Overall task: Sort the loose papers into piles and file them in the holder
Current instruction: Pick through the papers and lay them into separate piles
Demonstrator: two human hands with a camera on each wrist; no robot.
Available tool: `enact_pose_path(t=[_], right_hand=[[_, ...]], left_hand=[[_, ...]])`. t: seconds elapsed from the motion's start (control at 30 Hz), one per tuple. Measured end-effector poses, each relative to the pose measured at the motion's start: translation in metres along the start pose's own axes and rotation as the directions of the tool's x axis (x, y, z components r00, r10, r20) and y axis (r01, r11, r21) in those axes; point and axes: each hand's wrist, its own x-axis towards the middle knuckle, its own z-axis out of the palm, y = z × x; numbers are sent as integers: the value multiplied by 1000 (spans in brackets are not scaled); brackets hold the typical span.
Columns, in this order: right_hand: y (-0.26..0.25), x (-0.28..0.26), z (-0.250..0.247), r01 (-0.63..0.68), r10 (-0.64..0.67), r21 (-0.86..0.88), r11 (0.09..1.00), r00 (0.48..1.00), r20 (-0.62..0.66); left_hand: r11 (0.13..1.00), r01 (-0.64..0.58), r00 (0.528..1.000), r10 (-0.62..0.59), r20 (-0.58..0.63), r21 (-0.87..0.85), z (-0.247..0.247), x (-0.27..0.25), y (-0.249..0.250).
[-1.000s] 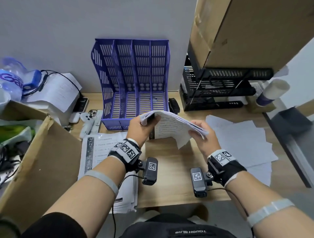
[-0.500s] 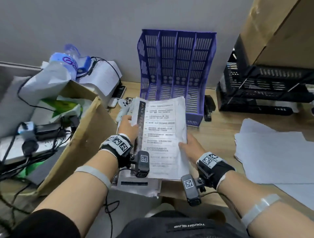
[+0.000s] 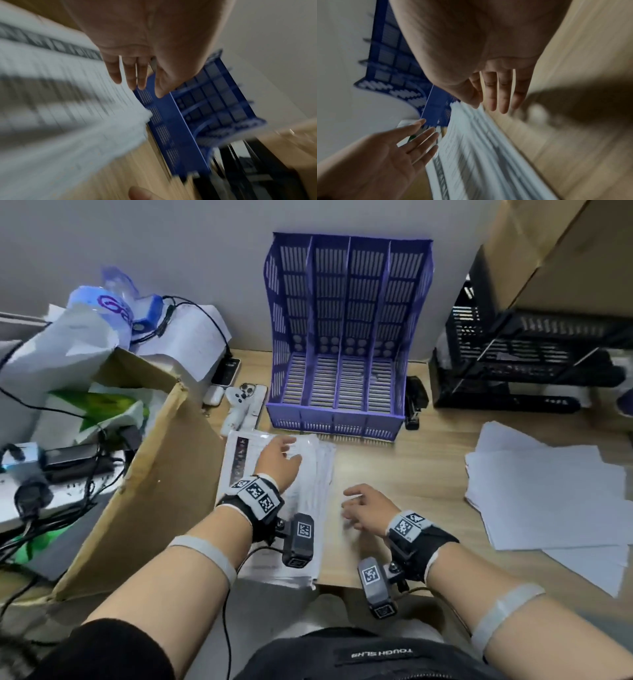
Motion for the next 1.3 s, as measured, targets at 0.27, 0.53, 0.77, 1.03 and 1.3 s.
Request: enact_pose_path(t=[0.27,0.53,0.77,1.03,1.3], right_hand=[[95,-64,-167,-173,167,38,984,833,-527],[161,-111,-266,-331,112,-384,862,862,-494],[172,-101,-267,-342,119,-669,660,927,-357],[166,-88,-263,-212,-111,-842,497,946,-304],[149,-72,-243,-93,-189,-879,467,961,-202]], left_hand=[[994,-83,875,105,473,-67,169,-20,70],[997,2,822,-47,567,79,291,-46,98],[969,-3,918,-95,386,246,337,-41,103],[994,78,923,-101,370,75,335,-44,92],[864,423,851,-276,447,-272,283,-54,79]])
